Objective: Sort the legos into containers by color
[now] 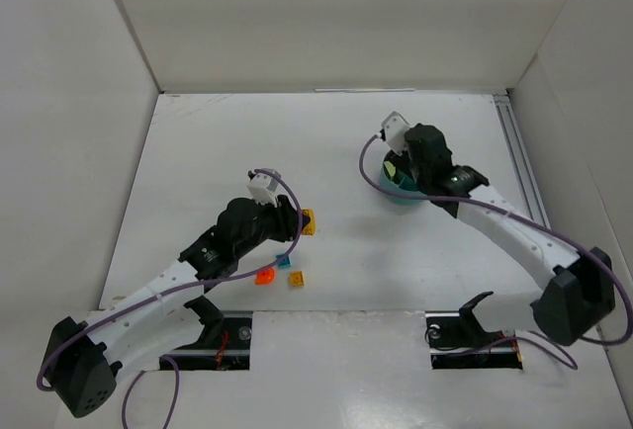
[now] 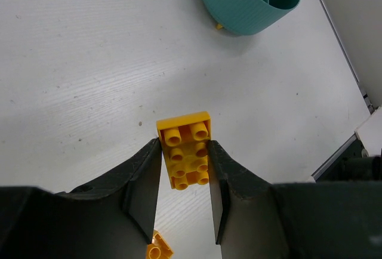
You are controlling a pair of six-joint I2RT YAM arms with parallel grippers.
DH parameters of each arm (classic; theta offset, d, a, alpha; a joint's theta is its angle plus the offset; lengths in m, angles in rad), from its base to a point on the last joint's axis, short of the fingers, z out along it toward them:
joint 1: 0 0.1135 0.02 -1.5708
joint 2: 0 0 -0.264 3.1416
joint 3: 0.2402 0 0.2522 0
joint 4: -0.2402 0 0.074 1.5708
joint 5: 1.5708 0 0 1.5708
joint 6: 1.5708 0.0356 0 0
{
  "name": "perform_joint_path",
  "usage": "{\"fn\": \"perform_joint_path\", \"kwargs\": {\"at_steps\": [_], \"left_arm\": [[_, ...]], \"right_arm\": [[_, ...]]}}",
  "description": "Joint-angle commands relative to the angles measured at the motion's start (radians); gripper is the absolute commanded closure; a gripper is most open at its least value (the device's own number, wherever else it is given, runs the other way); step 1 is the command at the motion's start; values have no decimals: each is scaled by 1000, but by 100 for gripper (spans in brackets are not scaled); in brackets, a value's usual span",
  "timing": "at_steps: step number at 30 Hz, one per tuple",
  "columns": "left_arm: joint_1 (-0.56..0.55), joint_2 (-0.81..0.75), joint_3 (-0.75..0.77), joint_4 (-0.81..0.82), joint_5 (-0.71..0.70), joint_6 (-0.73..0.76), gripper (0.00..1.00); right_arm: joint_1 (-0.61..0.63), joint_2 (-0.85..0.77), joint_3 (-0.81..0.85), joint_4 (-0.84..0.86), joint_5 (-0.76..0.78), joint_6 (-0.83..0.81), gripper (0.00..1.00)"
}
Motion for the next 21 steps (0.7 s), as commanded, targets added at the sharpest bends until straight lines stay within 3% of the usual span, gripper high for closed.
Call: {"fn": "perform_joint_path", "kwargs": {"at_steps": [1,4,12,21], "left_arm": [[2,-15,38,48,16,6,82],[2,-15,38,48,25,6,82],[11,-15,38,48,25,6,82],[11,-15,38,39,15,15,82]], "right_arm": [[-59,-114,-90,-17,-171,66,39],[-91,-156,-160,13,-276,66,39],[-152,-118,-160,88,-330,57,39],[-174,-17,-91,118,-287,48,44]]}}
